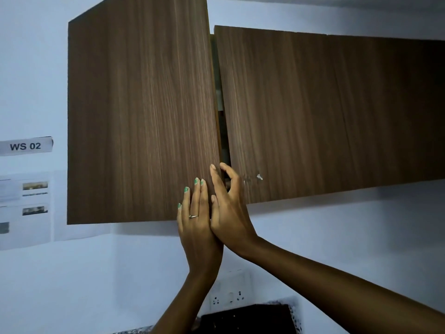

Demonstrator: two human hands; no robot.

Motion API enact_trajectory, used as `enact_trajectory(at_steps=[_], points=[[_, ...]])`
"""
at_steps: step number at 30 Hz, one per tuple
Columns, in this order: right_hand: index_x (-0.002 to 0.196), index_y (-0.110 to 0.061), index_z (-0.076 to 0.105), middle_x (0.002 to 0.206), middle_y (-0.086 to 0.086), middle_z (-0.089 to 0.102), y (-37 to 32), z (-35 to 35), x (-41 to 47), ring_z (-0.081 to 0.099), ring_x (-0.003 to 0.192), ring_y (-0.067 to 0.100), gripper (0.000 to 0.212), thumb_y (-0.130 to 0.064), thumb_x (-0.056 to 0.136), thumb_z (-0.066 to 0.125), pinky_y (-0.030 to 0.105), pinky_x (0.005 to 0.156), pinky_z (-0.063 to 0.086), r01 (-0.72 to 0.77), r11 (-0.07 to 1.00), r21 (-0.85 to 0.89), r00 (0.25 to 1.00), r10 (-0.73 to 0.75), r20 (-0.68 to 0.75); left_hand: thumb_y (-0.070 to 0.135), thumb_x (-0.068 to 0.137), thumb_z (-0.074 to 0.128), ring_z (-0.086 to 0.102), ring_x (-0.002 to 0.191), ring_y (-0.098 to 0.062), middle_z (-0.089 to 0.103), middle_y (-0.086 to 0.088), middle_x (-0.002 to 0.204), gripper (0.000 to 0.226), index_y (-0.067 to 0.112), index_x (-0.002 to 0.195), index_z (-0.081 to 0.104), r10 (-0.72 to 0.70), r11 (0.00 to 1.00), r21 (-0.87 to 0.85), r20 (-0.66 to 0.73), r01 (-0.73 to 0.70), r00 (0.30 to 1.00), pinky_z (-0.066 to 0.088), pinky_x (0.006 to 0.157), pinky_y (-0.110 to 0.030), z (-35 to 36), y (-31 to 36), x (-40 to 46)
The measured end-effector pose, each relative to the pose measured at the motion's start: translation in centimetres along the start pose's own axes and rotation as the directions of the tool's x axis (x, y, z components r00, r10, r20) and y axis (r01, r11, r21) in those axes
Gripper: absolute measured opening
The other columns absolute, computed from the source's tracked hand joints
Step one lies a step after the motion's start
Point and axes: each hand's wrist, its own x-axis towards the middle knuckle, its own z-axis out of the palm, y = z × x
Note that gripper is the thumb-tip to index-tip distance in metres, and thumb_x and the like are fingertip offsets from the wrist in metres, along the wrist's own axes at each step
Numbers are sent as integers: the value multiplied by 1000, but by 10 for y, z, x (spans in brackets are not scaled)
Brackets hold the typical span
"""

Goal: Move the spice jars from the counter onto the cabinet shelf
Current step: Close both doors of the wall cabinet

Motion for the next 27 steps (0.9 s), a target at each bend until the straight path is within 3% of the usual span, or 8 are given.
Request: enact_trajectory(at_steps=[8, 11, 14, 19, 22, 27], points=[[147, -11, 25, 154, 8, 18, 41, 7, 4, 22, 141, 18, 57, -15, 94, 44, 43, 111, 34, 0, 999, -41, 1000, 1, 24, 18, 85, 67, 15, 145, -22, 21, -1, 155, 75, 11, 147, 26, 10, 999, 30, 139, -14, 990, 20, 116, -45, 36, -17, 0], [146, -11, 28, 155, 9, 19, 55, 4, 3, 23, 141, 20, 54, -21, 94, 39, 40, 114, 26, 28, 982, -187, 998, -18, 56, 13, 83, 67, 15, 145, -24, 19, 0, 154, 77, 11, 146, 25, 11, 1000, -4, 163, -11, 987, 19, 115, -48, 45, -20, 0], [146, -13, 27, 156, 8, 19, 72, 6, 5, 26, 141, 22, 54, -30, 96, 32, 35, 109, 16, 66, 920, -385, 994, -26, 109, 19, 83, 68, 12, 144, -25, 16, -2, 154, 80, 13, 146, 19, 33, 999, 3, 202, -34, 979, 13, 115, -44, 58, -27, 3], [147, -14, 25, 155, 9, 25, 98, 9, 7, 34, 138, 27, 56, -32, 94, 28, 45, 109, 29, 73, 771, -632, 991, 13, 130, 32, 87, 62, -4, 144, -26, 2, -1, 155, 83, 17, 145, 5, 80, 996, 13, 320, -89, 944, 3, 117, -42, 76, -40, 6], [148, -15, 19, 156, 8, 20, 113, 16, 7, 26, 142, 28, 58, -34, 94, 27, 48, 112, 22, 72, 715, -695, 988, 43, 146, 32, 85, 64, -6, 144, -28, 0, -3, 155, 87, 17, 145, 3, 115, 987, 57, 382, -147, 917, 2, 117, -42, 86, -53, 8], [146, -10, 20, 154, 12, 22, 135, 30, 10, 25, 141, 31, 60, -37, 93, 27, 49, 111, 20, 69, 655, -752, 984, 81, 161, 41, 88, 55, -26, 140, -22, -20, 3, 152, 91, 22, 143, -14, 134, 965, 134, 492, -227, 860, -18, 112, -34, 106, -74, 11]])
